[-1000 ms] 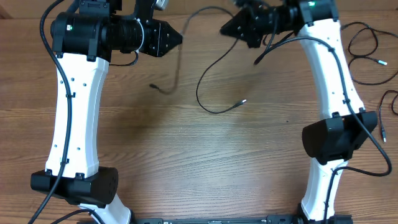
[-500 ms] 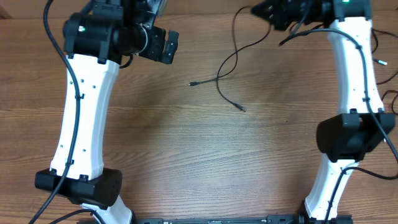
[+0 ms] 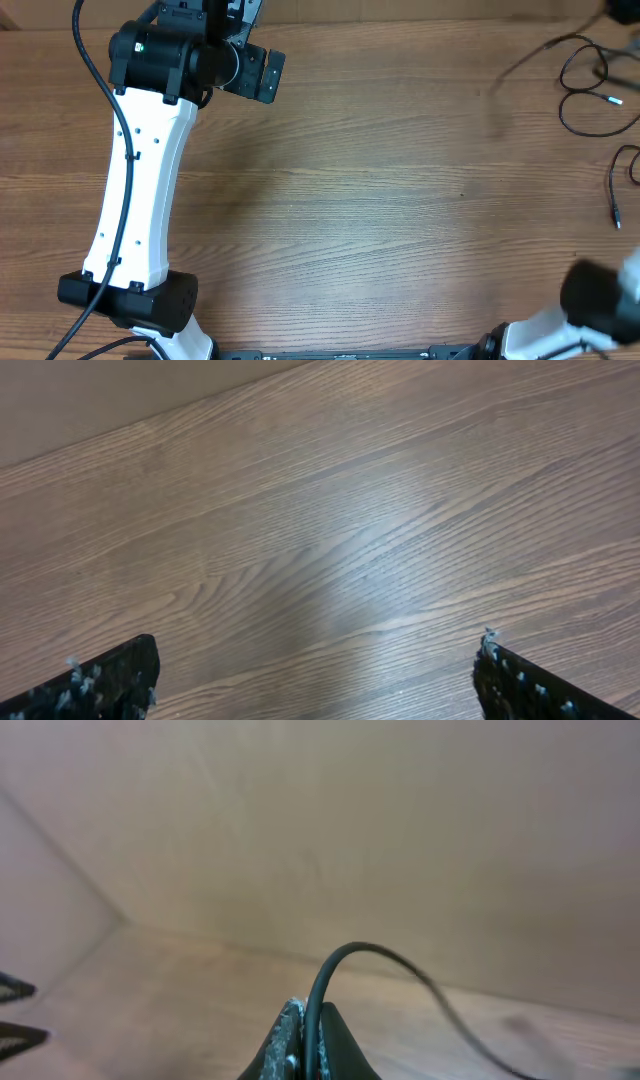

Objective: Untangle cables

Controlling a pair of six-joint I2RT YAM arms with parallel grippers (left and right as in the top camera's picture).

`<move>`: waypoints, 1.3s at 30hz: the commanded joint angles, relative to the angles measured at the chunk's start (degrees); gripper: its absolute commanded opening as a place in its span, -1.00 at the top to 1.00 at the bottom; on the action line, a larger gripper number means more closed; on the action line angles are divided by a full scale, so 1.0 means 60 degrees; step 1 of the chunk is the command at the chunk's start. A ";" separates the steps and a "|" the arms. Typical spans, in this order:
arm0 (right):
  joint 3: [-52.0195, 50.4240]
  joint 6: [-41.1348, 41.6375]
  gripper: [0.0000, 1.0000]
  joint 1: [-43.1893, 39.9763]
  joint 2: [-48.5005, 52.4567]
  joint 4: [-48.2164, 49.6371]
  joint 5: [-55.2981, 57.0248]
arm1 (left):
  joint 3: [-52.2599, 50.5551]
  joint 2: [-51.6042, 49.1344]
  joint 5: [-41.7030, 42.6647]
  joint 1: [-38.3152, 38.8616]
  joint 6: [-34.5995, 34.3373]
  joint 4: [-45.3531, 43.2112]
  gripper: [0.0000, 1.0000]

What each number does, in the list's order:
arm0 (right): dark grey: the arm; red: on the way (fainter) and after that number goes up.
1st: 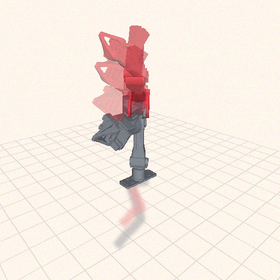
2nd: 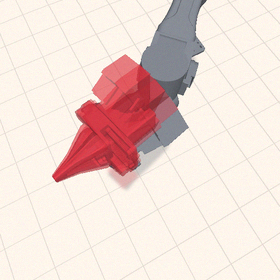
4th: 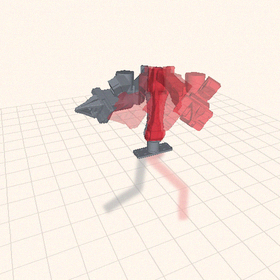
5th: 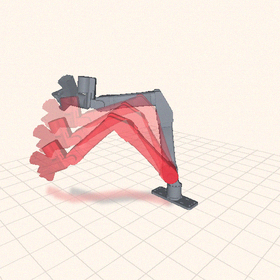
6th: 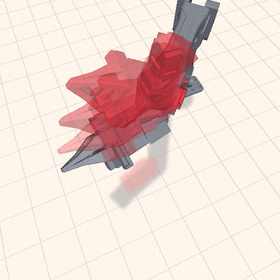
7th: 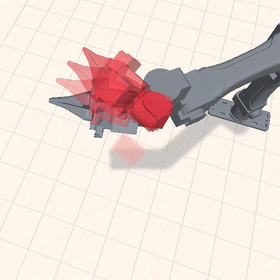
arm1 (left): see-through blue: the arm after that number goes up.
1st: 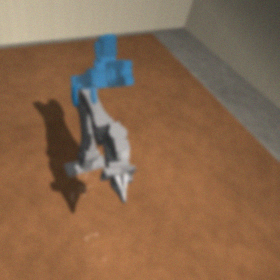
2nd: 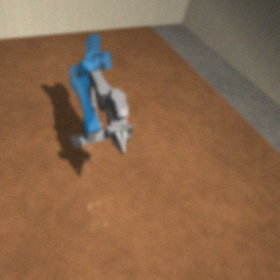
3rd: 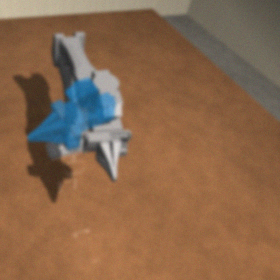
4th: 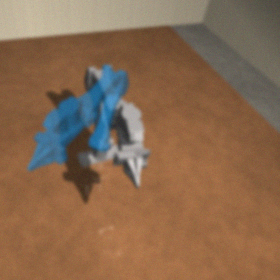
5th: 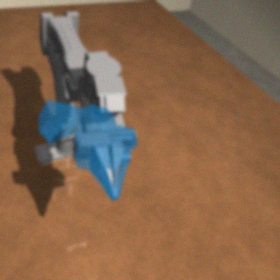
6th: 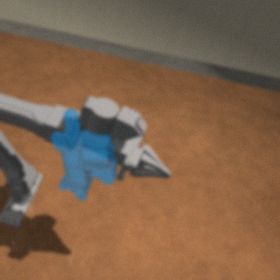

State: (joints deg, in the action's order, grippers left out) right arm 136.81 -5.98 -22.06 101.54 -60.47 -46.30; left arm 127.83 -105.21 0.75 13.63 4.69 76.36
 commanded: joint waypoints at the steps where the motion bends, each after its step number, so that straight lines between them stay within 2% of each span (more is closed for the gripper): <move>1: 0.0219 0.0295 0.92 -0.0521 -0.0943 -0.0237 0.1188 | 0.0142 0.0248 -0.0120 -0.0015 0.0149 0.0011 -1.00; 4: 0.0219 0.0433 0.92 -0.1111 -0.1399 -0.0455 0.1883 | 0.0142 0.0248 -0.0120 -0.0015 0.0149 0.0018 -1.00; 11: 0.0208 0.0503 0.92 -0.3147 -0.1668 -0.0597 0.1963 | 0.0142 0.0248 -0.0127 -0.0018 0.0259 0.0066 -1.00; 16: 0.0208 0.0514 0.92 -0.4714 -0.1461 -0.0259 0.1967 | 0.0142 0.0248 -0.0124 -0.0018 0.0259 0.0098 -1.00; 22: 0.0208 0.0787 0.92 -0.5941 -0.1392 0.0525 0.2208 | 0.0142 0.0240 -0.0117 -0.0015 0.0255 0.0095 -1.00; 31: 0.0189 0.0415 0.92 -0.6156 -0.1129 0.0433 0.2218 | 0.0109 0.0240 0.0346 -0.0015 0.0255 0.0109 -1.00; 36: 0.0171 -0.0102 0.92 -0.6127 -0.0084 -0.0291 0.2208 | 0.0025 0.0240 0.0350 -0.0015 0.0251 0.0229 -0.99; 39: -0.0168 -0.0871 0.92 -0.6094 0.0583 -0.0546 0.2208 | 0.0015 0.0240 0.0350 -0.0015 0.0251 0.0419 -1.00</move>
State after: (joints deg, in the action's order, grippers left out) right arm 137.75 -6.22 -59.09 100.64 -63.18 -33.41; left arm 127.83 -105.21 1.91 13.63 4.89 78.35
